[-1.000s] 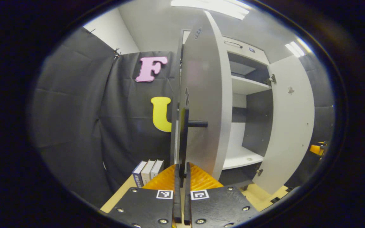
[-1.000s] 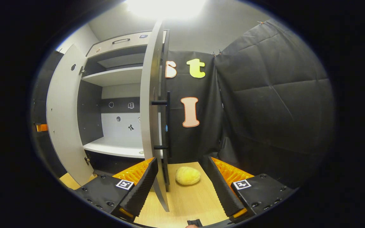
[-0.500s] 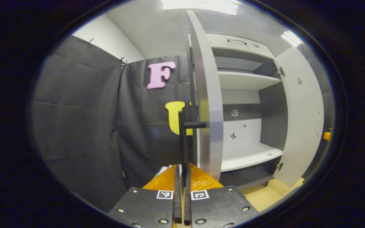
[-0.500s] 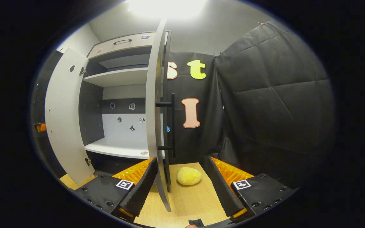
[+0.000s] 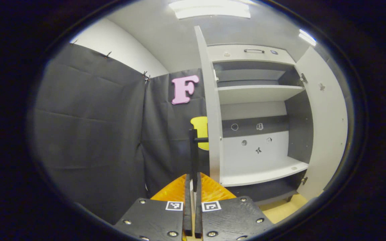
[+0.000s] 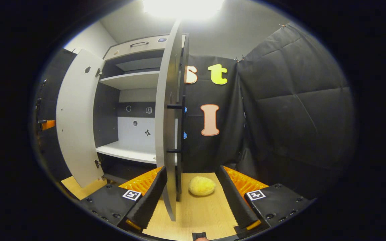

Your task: Open the right door of the double-door shoe cabinet with the right hand, and open the left door with the left hand.

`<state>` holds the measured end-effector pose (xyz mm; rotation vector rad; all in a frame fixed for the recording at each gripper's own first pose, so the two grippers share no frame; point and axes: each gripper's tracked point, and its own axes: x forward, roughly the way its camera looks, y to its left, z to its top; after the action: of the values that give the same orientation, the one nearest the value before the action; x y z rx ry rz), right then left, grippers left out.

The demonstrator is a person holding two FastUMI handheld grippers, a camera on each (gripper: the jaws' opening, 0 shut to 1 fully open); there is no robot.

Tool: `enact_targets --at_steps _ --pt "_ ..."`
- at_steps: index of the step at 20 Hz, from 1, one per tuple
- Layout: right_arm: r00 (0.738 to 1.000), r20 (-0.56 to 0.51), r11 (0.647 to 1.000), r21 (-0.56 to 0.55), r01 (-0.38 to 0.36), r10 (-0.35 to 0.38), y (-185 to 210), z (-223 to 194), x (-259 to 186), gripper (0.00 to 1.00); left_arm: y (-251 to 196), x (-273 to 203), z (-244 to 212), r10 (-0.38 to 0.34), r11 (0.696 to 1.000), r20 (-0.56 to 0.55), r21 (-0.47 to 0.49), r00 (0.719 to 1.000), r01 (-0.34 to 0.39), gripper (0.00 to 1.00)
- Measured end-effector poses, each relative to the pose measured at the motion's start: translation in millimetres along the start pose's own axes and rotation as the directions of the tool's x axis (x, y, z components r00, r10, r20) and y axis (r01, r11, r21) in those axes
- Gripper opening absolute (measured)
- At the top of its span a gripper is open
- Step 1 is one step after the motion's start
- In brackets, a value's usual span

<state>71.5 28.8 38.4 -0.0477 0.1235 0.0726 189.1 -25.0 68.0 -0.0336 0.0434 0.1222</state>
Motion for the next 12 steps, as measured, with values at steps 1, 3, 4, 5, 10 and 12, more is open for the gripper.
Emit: enact_targets --at_steps 1,3,4,5,10,12 --pt "1.0 0.011 1.0 -0.001 -0.014 0.014 1.9 1.7 -0.9 0.98 -1.7 -6.1 2.0 0.012 1.0 0.011 -0.005 1.0 -0.012 0.06" --pt "1.0 0.023 1.0 -0.007 -0.017 0.017 3.0 4.4 -5.9 0.98 -11.7 -15.1 3.2 -0.005 1.0 0.023 -0.025 1.0 0.005 0.07" --pt "0.999 0.034 1.0 -0.01 -0.019 0.019 5.7 6.8 -10.6 0.96 -15.7 -19.9 0.1 -0.015 1.0 0.02 -0.025 1.0 0.016 0.23" --pt "0.999 0.046 1.0 -0.013 -0.015 0.015 9.3 7.5 -18.4 0.96 -15.1 -24.1 -1.3 -0.022 1.0 0.015 -0.019 1.0 0.022 0.4" --pt "0.997 0.08 1.0 0.028 -0.001 -0.002 23.0 10.5 -52.6 0.98 0.5 -45.0 -9.9 -0.012 0.999 -0.007 -0.049 1.0 0.011 0.87" --pt "0.996 0.088 1.0 0.023 0.02 -0.022 26.3 10.9 -63.1 0.98 10.5 -54.5 -12.1 0.002 0.998 0.0 -0.065 1.0 -0.002 0.87"
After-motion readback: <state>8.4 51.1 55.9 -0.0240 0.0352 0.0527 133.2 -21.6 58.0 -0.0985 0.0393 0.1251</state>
